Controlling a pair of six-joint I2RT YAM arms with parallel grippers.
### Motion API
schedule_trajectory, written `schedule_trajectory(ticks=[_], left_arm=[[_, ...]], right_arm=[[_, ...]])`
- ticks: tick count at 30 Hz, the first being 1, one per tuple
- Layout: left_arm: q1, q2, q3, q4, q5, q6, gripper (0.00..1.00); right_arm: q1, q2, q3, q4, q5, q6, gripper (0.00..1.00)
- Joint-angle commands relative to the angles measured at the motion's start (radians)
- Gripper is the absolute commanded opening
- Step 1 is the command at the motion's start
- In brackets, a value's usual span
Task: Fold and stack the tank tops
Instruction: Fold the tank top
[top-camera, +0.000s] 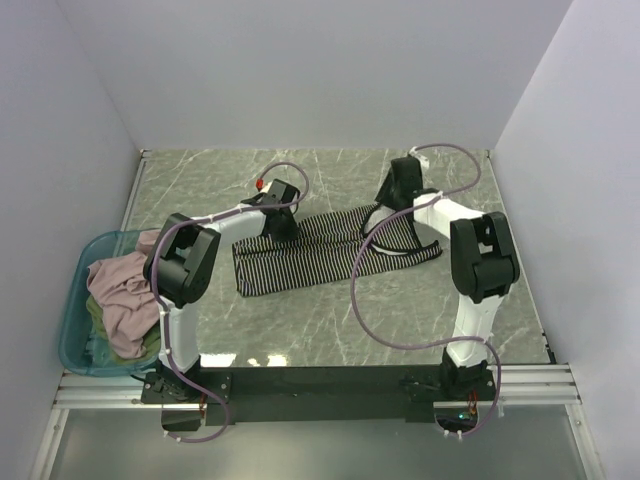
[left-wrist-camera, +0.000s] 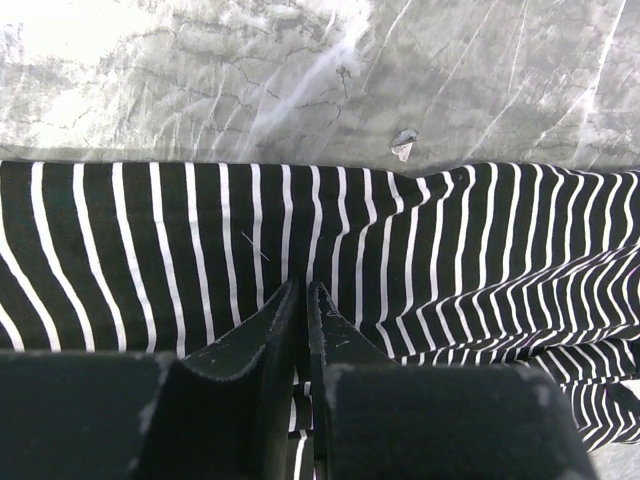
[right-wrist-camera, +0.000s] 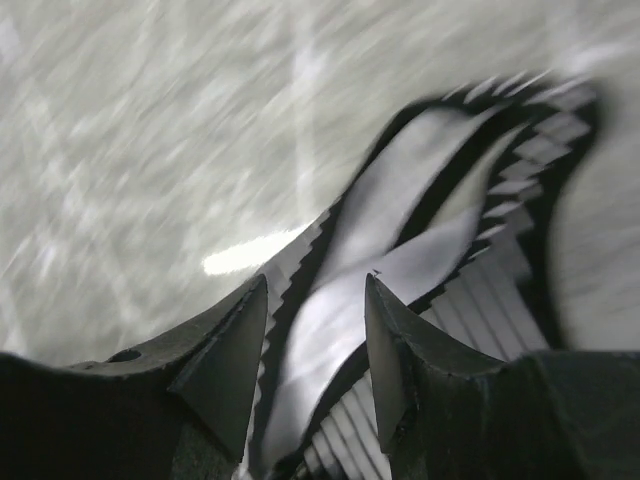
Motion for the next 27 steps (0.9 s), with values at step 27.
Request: schedule_trajectory(ticks=[27], left_arm=[[-0.014, -0.05, -0.006, -0.008, 0.031, 0.008, 0.14]], right_arm=[[-0.113, 0.306, 0.632, -0.553, 0.294, -0.124, 0.57]])
